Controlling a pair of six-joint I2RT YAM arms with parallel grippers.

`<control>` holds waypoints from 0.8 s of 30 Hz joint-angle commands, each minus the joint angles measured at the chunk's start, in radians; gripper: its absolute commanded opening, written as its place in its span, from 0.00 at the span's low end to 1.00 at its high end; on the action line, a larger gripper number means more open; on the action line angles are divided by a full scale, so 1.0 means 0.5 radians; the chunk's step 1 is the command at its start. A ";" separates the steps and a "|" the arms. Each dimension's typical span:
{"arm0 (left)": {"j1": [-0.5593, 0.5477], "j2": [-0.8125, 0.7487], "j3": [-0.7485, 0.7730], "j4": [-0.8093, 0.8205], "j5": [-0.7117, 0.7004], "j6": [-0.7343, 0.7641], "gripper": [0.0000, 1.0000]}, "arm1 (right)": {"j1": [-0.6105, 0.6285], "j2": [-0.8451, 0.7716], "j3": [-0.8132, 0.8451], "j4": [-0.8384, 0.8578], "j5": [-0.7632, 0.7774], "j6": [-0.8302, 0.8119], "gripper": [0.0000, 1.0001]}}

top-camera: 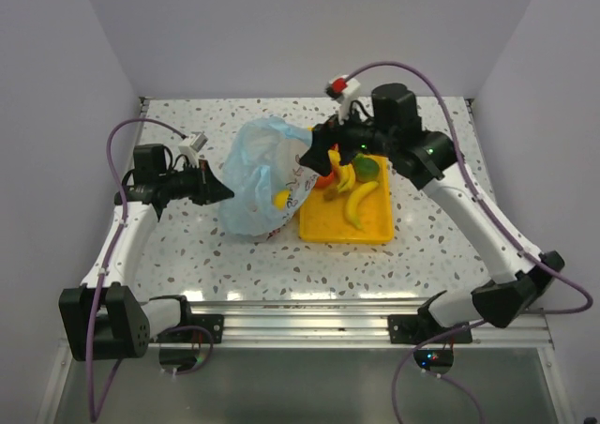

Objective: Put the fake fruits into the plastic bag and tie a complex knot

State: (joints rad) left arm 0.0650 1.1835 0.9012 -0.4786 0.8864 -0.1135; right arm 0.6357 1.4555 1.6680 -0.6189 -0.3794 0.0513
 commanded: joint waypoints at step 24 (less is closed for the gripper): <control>-0.001 -0.005 0.002 0.104 0.025 -0.022 0.00 | -0.333 0.991 -0.241 0.342 0.504 0.078 0.76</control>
State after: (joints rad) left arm 0.0650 1.1870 0.9012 -0.4721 0.8860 -0.1211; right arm 0.4568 1.9430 1.4815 -0.5671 -0.1661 0.0639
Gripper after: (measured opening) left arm 0.017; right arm 0.763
